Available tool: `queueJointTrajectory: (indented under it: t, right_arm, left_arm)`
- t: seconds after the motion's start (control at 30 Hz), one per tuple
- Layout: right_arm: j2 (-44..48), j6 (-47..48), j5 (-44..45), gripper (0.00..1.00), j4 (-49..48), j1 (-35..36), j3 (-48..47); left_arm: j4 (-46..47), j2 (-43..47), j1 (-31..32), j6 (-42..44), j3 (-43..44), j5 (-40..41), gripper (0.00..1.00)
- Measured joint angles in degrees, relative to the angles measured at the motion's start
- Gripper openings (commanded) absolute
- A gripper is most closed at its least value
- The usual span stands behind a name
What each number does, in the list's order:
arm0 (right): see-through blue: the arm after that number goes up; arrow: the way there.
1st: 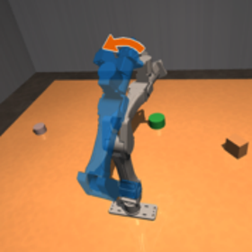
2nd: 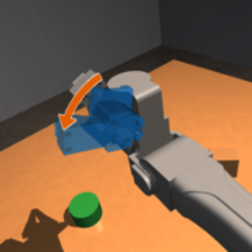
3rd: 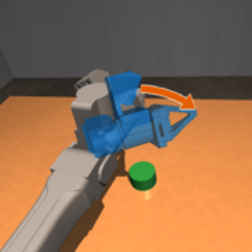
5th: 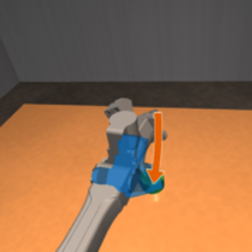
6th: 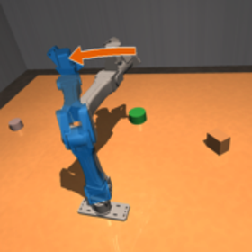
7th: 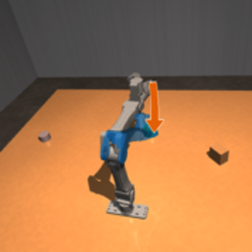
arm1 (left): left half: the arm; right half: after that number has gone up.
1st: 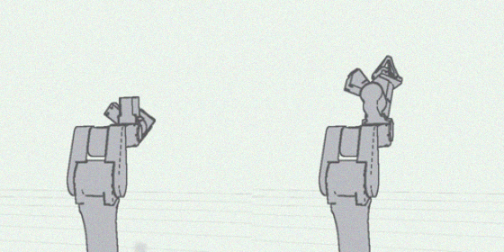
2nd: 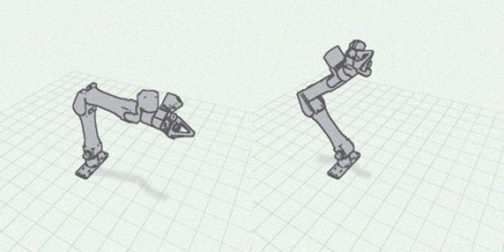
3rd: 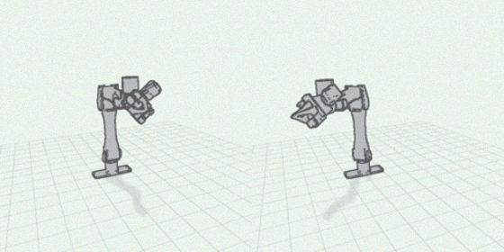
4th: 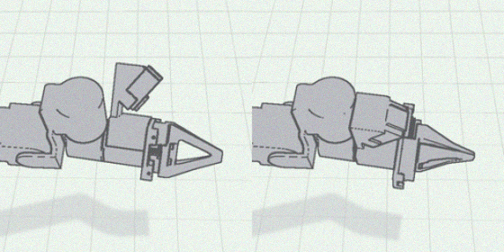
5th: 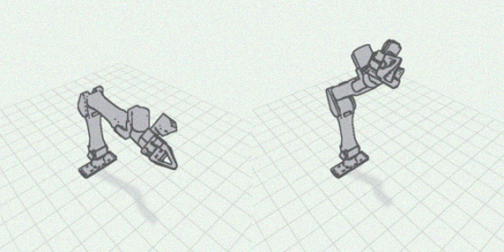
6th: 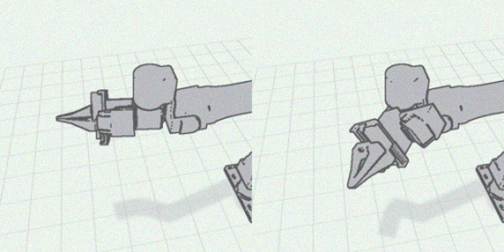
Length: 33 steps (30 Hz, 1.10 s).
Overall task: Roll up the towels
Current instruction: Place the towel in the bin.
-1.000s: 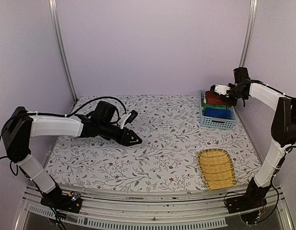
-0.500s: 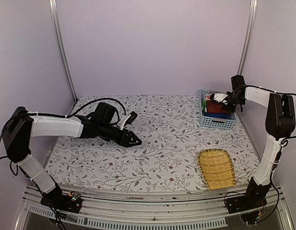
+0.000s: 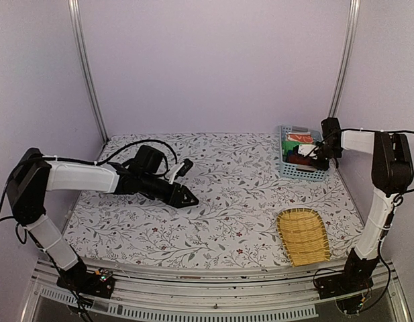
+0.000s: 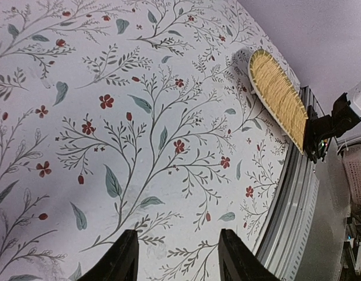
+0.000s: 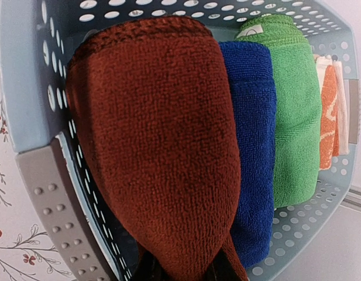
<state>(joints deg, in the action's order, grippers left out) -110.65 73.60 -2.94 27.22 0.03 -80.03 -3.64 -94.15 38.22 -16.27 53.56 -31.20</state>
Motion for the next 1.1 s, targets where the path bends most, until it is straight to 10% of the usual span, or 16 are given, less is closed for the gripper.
queueJointTrajectory:
  t: [0.37,0.67,1.1]
  right_arm:
    - [-6.97,-0.63,-1.14,0.07,8.98,-0.04,-11.39]
    - [-10.60,-2.01,-1.57,0.38,14.84,-0.11,-15.69]
    - [-8.76,-2.12,-1.64,0.47,18.16,-0.48,-16.44]
  left_arm:
    - [0.13,-0.52,0.00,-0.02,0.00,-0.44,0.49]
    - [0.39,-0.52,0.00,0.02,-0.02,-0.48,0.49]
    - [0.37,-1.16,-1.07,0.13,-0.02,-0.44,0.49]
